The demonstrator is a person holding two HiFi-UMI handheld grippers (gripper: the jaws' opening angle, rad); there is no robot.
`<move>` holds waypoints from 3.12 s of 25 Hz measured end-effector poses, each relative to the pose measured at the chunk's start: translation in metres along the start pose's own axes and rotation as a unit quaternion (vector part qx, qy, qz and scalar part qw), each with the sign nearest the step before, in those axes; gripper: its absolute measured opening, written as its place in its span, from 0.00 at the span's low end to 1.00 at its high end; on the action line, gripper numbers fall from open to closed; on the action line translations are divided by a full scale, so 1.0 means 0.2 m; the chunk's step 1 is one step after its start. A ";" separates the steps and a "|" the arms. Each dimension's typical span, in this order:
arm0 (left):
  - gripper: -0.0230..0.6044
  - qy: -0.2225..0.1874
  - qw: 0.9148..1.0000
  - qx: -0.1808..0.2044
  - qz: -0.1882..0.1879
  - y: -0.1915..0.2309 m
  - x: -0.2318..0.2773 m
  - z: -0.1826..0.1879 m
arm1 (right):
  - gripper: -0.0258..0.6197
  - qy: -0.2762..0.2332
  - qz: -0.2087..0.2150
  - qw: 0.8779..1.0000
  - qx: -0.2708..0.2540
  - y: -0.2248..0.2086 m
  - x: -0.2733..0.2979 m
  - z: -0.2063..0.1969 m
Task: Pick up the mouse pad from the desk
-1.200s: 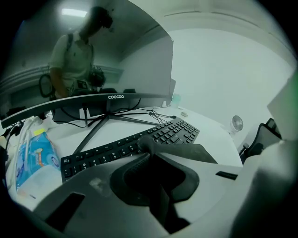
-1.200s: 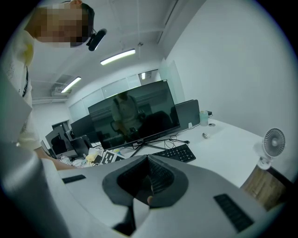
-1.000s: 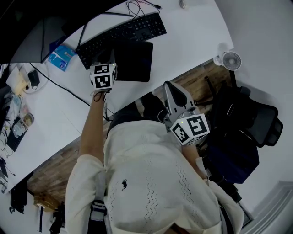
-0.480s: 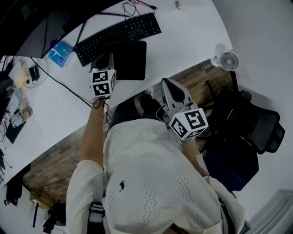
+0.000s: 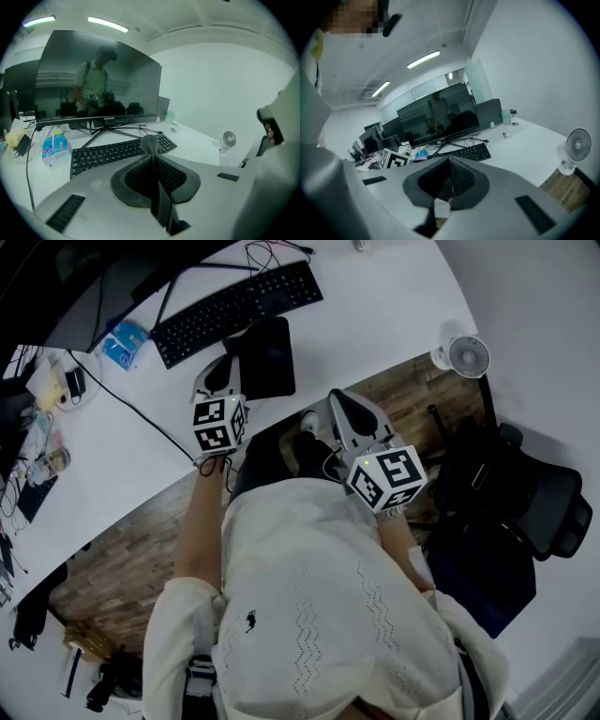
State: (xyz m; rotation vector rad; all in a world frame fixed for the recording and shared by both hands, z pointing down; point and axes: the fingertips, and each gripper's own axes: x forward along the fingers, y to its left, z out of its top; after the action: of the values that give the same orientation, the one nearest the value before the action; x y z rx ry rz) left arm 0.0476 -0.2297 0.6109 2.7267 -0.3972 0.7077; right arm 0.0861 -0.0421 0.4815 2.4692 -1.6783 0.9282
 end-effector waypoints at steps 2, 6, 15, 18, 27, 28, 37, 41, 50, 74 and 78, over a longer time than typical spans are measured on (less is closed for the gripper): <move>0.09 -0.004 1.000 -0.004 0.000 -0.04 -0.04 -0.01 | 0.04 0.000 0.006 1.000 -0.002 -0.01 -0.01 0.00; 0.09 -0.006 1.000 -0.006 -0.001 -0.12 -0.09 -0.03 | 0.04 0.002 0.016 1.000 -0.005 -0.03 -0.05 -0.02; 0.09 -0.011 1.000 -0.001 -0.001 -0.28 -0.20 -0.09 | 0.04 0.007 0.041 0.999 -0.013 -0.06 -0.12 -0.06; 0.09 -0.012 1.000 -0.004 0.002 -0.33 -0.23 -0.11 | 0.04 0.008 0.049 0.999 -0.016 -0.07 -0.15 -0.08; 0.09 -0.014 1.000 0.000 0.003 -0.50 -0.30 -0.18 | 0.04 0.012 0.063 0.998 -0.028 -0.15 -0.24 -0.12; 0.09 -0.015 1.000 0.001 0.005 -0.51 -0.30 -0.19 | 0.04 0.012 0.065 0.997 -0.031 -0.15 -0.24 -0.12; 0.09 -0.025 1.000 -0.006 0.016 -0.65 -0.40 -0.24 | 0.04 0.012 0.079 0.996 -0.048 -0.19 -0.32 -0.15; 0.09 -0.026 0.999 -0.011 0.020 -0.68 -0.45 -0.27 | 0.04 0.010 0.080 0.995 -0.052 -0.21 -0.35 -0.16; 0.09 -0.037 0.999 -0.001 0.018 -0.76 -0.53 -0.26 | 0.04 0.006 0.090 0.994 -0.058 -0.20 -0.38 -0.17; 0.09 -0.109 0.994 -0.001 -0.015 -0.92 -0.72 0.01 | 0.04 -0.017 0.091 0.993 -0.077 -0.18 -0.40 -0.10; 0.09 -0.118 0.993 -0.002 -0.020 -0.94 -0.73 0.05 | 0.04 -0.022 0.090 0.992 -0.081 -0.18 -0.40 -0.08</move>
State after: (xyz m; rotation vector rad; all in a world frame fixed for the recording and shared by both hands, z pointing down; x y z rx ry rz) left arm -0.0074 -0.0327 0.4887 2.8154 -0.3947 0.3734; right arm 0.0895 0.0457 0.4671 2.2823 -1.9334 0.7214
